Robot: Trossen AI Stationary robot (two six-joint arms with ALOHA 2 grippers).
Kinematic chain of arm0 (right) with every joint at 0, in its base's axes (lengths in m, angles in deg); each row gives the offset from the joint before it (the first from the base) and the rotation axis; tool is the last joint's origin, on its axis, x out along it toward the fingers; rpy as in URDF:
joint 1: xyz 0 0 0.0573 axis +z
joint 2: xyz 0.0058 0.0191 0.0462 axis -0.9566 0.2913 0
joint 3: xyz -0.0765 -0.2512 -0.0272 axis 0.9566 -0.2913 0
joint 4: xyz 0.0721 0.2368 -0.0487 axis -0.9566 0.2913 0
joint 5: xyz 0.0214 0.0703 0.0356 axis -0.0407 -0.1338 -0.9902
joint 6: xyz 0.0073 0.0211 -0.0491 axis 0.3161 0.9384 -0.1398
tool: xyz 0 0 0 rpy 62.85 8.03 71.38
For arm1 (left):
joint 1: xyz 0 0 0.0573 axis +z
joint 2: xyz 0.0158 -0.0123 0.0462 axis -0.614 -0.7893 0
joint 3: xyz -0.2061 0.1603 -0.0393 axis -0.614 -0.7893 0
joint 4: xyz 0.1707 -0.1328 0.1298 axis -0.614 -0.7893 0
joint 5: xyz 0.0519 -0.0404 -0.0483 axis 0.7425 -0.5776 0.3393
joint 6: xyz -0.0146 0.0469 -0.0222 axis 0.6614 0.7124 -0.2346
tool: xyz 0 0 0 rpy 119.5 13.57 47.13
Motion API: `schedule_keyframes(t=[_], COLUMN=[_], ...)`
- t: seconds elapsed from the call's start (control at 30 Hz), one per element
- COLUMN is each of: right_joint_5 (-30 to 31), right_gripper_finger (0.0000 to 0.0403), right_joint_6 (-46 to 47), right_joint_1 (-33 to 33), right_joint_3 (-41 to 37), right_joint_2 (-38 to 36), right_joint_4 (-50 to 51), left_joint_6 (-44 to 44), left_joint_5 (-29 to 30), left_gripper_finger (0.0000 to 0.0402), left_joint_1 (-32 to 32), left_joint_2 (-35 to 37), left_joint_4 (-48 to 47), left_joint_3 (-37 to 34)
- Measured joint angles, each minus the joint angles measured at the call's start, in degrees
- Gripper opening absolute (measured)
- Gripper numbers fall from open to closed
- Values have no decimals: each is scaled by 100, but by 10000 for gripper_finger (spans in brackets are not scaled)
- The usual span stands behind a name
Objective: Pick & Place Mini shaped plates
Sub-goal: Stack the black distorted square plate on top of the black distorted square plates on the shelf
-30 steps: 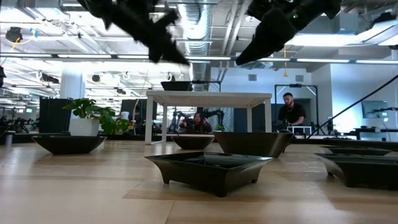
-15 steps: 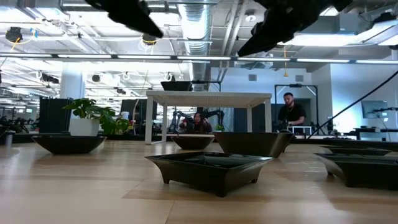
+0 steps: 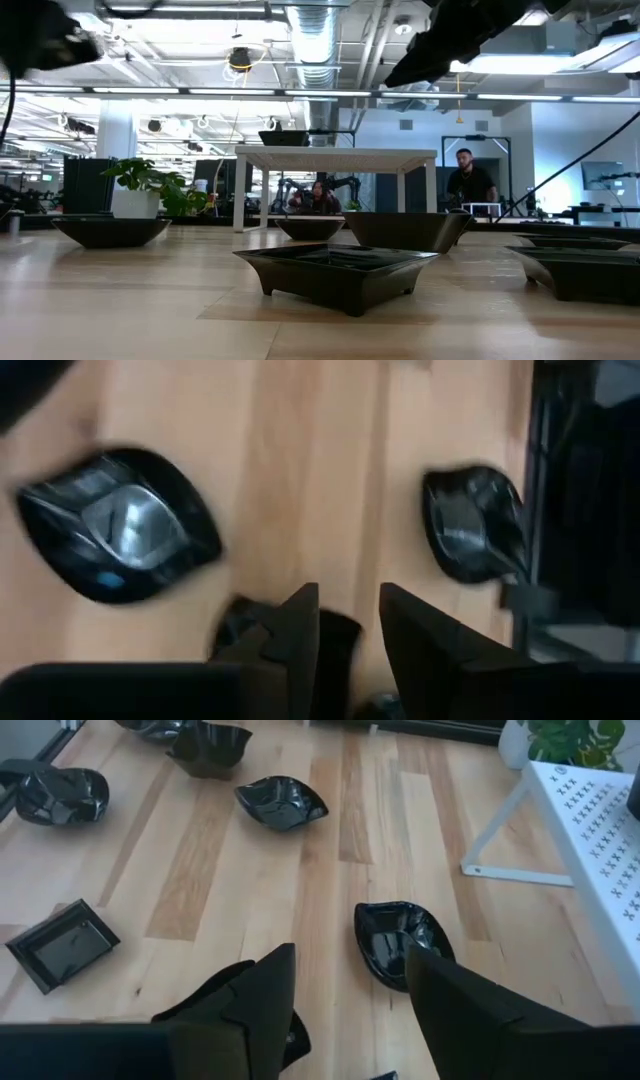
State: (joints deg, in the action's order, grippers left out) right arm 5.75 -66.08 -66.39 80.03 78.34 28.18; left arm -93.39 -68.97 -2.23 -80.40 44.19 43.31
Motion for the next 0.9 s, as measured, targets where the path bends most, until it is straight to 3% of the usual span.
schedule_keyframes(t=[0.2, 0.33, 0.5, 0.77, 0.9], right_joint_5=[7, 10, 11, 11, 9], right_gripper_finger=[178, 174, 175, 186, 191], right_joint_6=[5, -154, -749, -1554, -1780], right_joint_1=[-2, -7, -9, -150, -261], right_joint_3=[0, -2, -2, -4, -4], right_joint_2=[0, 0, 0, 0, 0], right_joint_4=[19, 20, 3, -413, -707], left_joint_6=[-732, -1091, -1661, -1750, -1703], left_joint_5=[15, -653, -905, -943, -922], left_gripper_finger=[105, 107, 104, 101, 72], left_joint_1=[-507, -528, -527, -576, -576], left_joint_2=[-767, -1313, -1709, -2077, -2137], left_joint_4=[10, 20, 185, 210, 208], left_joint_3=[0, -2, -3, -4, -4])
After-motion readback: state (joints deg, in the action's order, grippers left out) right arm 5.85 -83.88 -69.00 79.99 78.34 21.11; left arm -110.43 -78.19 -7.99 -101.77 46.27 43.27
